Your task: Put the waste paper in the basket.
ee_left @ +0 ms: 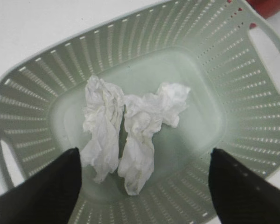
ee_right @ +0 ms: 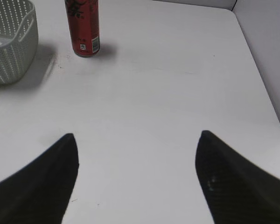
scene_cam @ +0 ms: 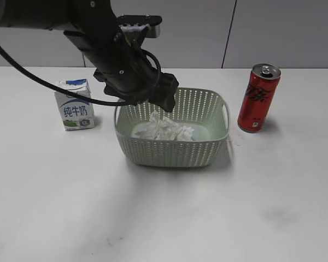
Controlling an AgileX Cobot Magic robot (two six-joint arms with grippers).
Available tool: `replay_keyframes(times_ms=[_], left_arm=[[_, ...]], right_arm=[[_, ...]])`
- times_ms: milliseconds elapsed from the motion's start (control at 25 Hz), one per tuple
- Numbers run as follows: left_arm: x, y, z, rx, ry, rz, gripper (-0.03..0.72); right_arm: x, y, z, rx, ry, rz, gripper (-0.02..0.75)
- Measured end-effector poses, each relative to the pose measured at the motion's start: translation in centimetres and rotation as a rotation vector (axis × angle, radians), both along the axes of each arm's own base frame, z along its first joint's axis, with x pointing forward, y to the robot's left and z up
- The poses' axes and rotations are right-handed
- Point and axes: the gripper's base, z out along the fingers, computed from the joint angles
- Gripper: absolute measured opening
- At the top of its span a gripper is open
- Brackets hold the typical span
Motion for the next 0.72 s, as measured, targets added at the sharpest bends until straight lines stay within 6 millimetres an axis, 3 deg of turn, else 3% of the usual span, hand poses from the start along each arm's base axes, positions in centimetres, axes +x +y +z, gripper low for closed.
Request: replay_keyframes(times_ms=[160, 320, 520, 720], left_arm=[[0.2, 0.9, 2.5, 0.001, 0.001, -0.004, 0.642], [1.0, 4.6, 7.0, 0.026, -0.025, 0.036, 0.64], [1.9, 13.2, 11.0, 0.059, 0.004, 0.209, 0.619], [2.2, 22.8, 12.3, 0.17, 0.042, 0.433, 0.591]], right_arm=[[0.0, 0.0, 0.0, -0.001, 0.0, 0.0, 0.592], [0.0, 0.0, 0.0, 0.0, 0.0, -0.001, 0.592], [0.0, 0.0, 0.0, 0.0, 0.0, -0.001, 0.592], [0.0, 0.0, 0.0, 0.0, 0.0, -0.001, 0.592]])
